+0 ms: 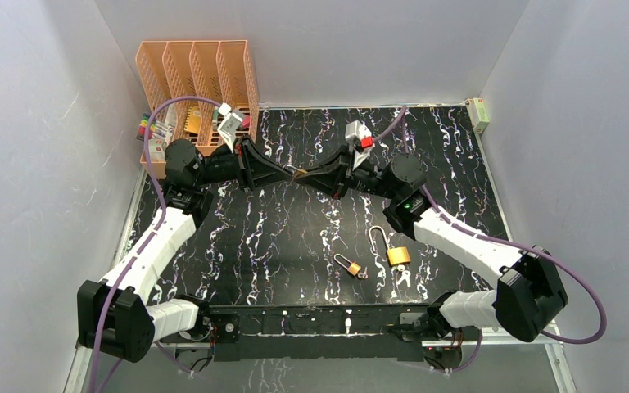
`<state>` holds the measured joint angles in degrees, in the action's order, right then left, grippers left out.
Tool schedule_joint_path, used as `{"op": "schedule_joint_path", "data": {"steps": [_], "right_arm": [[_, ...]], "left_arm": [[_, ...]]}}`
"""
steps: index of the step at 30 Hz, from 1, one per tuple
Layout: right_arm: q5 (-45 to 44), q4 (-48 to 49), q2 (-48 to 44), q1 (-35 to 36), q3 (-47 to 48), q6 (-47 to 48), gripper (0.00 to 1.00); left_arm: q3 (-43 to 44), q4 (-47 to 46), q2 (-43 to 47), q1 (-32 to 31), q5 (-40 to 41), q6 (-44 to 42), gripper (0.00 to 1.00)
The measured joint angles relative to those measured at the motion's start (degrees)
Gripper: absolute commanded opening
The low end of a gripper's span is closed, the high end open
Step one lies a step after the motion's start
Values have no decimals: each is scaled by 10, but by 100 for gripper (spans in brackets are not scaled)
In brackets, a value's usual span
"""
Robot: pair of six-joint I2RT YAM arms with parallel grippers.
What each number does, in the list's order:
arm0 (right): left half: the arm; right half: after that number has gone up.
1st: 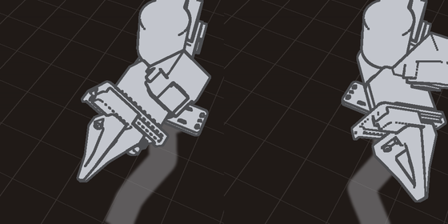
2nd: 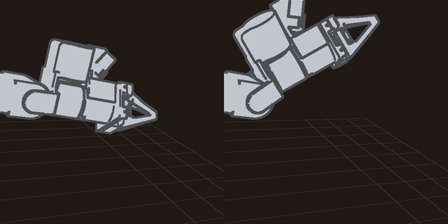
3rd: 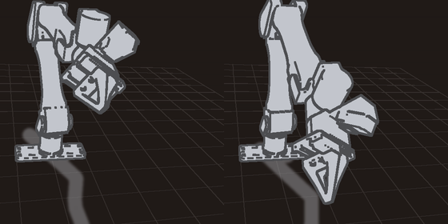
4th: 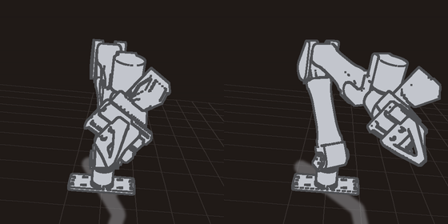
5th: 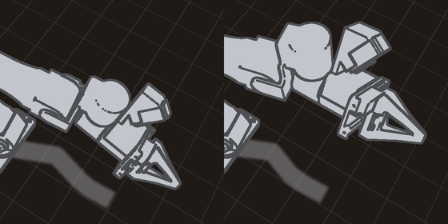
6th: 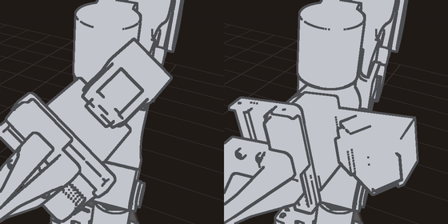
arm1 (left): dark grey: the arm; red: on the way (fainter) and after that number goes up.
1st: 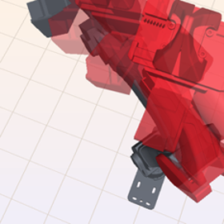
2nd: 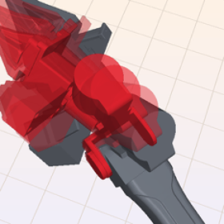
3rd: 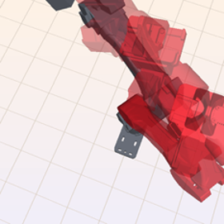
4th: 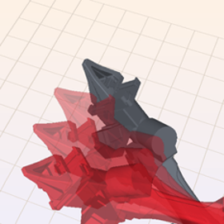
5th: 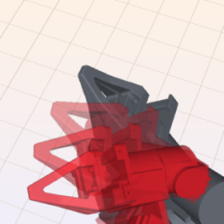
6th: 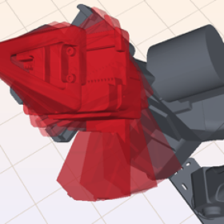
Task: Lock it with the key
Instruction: Lock the lock.
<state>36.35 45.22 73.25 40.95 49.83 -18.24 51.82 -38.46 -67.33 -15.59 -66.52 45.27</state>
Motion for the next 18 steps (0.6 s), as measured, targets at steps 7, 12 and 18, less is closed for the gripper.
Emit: {"op": "schedule_joint_path", "data": {"steps": [7,12,18], "right_arm": [[57,-109,-5,-46,46,-14,0],[174,-228,25,-132,147,-37,0],[264,-296,37,-135,205,-40,0]], "left_arm": [[51,80,-1,0,7,-47,98],[90,117,-1,4,-15,-75,75],[90,94,-21,3,-63,-45,69]]}}
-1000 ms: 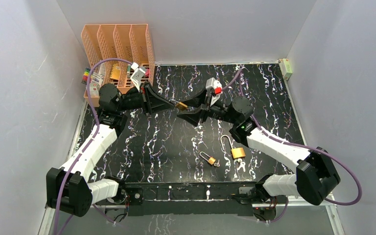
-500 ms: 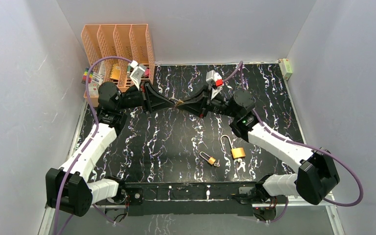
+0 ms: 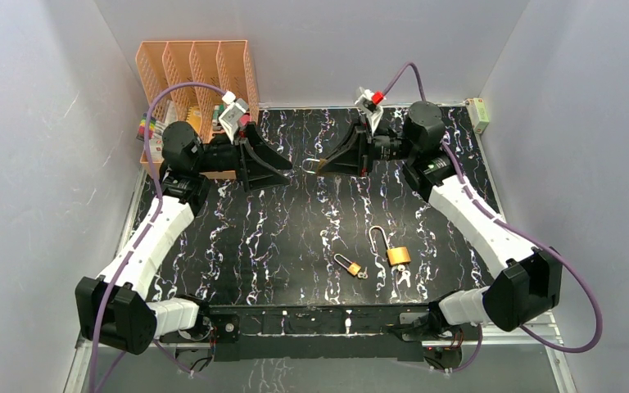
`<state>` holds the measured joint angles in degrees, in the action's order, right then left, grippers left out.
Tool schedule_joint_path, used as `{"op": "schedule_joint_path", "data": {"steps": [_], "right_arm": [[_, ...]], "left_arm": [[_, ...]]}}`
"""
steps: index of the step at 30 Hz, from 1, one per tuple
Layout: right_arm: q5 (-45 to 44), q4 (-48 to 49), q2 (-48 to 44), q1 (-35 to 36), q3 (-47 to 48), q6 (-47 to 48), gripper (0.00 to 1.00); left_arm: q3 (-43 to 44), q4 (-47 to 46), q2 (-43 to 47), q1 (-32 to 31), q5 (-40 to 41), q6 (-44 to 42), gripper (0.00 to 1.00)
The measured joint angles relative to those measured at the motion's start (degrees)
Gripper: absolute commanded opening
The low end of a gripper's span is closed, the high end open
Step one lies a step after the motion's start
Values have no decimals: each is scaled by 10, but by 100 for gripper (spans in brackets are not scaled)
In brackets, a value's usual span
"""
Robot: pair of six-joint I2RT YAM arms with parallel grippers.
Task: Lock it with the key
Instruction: Lock the lock.
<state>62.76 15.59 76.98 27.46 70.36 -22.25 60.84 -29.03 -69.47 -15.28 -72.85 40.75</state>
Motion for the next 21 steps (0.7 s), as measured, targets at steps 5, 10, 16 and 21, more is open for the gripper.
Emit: {"op": "schedule_joint_path", "data": {"steps": [5,10,16,21], "right_arm": [[36,-9,19,10,7,-6,0],[41,-16,43,22,11,-12,0],[41,-14,52,30,17,-20,0],[41,-4,56,30,29,-26,0]], "left_arm": [[0,-3,-10,-7,-2,5,59],[4,-7,-16,-14,1,4,53],[16,-6,-34,-27,4,4,43],[17,2,-37,-30,4,-2,40]]}}
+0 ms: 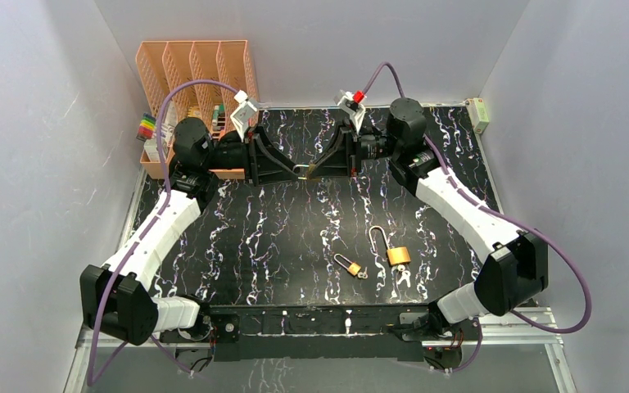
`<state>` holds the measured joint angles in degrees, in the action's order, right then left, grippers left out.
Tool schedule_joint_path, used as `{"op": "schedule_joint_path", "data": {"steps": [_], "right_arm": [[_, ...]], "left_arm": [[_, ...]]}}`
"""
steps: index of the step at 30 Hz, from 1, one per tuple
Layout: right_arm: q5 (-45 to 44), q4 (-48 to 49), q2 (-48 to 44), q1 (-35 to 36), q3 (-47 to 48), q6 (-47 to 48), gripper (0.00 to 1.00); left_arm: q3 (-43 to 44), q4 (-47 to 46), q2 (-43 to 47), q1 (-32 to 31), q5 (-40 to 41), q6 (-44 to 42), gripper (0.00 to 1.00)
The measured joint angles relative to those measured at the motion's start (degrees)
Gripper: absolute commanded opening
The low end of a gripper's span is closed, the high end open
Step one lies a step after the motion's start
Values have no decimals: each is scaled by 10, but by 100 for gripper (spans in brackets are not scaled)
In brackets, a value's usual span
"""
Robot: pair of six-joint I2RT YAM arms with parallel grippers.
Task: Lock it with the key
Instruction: Lock the lock.
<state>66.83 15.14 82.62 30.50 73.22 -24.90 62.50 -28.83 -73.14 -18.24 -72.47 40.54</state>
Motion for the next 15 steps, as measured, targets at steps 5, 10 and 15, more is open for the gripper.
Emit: {"op": "schedule_joint_path", "data": {"steps": [5,10,15], "right_arm": [[0,2,4,0,5,-3,0],[0,4,9,0,7,-6,0],[0,6,11,1,15,-7,0]], "left_arm": [[0,27,0,0,1,-19,0],[1,38,0,0,11,-30,0],[1,19,-1,0,14,-12,0]]}}
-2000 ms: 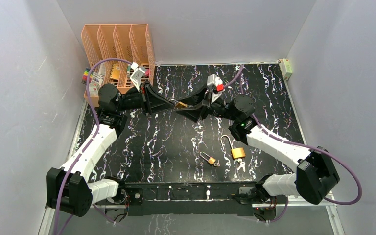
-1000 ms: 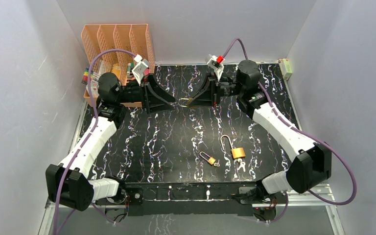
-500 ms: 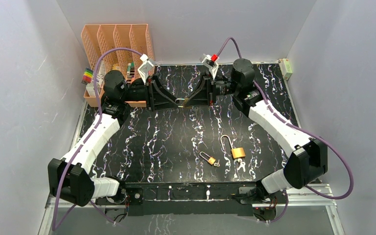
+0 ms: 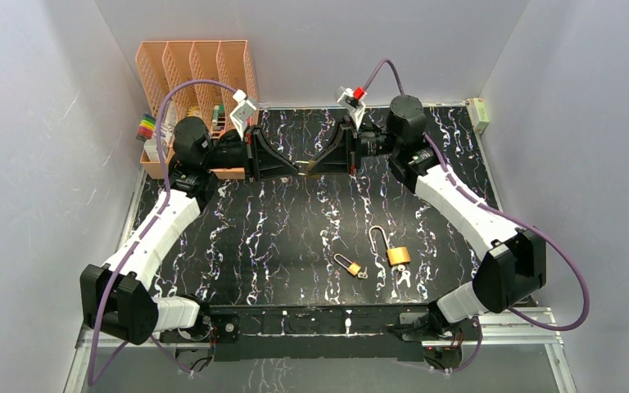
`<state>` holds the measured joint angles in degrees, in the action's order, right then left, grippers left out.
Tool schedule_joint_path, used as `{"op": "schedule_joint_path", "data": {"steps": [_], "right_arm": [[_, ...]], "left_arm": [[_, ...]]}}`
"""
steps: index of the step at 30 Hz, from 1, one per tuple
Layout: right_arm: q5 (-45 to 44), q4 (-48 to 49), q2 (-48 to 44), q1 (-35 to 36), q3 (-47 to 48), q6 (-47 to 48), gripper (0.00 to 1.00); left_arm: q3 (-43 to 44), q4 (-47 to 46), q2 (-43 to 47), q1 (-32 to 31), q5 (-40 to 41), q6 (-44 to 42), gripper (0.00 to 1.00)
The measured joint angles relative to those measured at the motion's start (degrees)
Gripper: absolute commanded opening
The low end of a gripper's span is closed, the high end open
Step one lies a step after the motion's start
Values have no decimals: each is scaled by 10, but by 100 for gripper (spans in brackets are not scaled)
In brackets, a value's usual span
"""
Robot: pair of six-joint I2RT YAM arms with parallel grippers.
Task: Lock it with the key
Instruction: Lock the lock.
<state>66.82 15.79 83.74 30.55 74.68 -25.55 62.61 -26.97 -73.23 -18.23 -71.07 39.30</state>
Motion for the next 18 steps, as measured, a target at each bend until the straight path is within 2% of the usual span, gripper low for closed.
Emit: {"op": "schedule_joint_path", "data": {"steps": [18], "right_arm": [[52,-3,33,-2,35,-11,0]], "left_arm": [[2,-34,-18,-24,2,10,0]]}}
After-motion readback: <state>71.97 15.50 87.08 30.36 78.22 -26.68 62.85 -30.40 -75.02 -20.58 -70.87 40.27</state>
